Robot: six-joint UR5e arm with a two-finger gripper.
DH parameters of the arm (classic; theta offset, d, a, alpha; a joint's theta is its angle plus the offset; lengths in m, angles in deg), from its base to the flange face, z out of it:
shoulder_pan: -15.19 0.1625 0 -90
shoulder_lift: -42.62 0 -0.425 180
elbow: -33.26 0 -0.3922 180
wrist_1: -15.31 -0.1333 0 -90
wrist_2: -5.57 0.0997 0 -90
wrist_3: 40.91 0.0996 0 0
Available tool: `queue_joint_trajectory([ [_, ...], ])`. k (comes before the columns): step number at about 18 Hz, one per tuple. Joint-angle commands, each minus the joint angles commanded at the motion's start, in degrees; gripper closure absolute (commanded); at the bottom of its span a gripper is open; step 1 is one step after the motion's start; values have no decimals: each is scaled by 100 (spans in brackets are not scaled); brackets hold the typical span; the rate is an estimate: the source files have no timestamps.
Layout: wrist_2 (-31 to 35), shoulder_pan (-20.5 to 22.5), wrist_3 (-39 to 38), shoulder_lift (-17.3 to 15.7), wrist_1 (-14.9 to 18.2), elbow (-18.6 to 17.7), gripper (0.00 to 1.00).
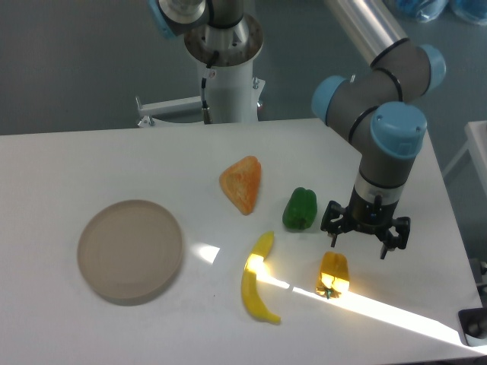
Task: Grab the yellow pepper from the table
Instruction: 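Lower the open gripper down around the yellow pepper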
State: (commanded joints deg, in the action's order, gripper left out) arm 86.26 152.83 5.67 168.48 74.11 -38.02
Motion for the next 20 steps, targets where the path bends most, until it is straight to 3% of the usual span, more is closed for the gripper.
queue_joint_trajectory([
  [3,9,-27,9,27,-44,-79,0],
  [8,44,-79,53,88,-536,-404,0],
  [20,106,-97,97,167,-651,-536,0],
])
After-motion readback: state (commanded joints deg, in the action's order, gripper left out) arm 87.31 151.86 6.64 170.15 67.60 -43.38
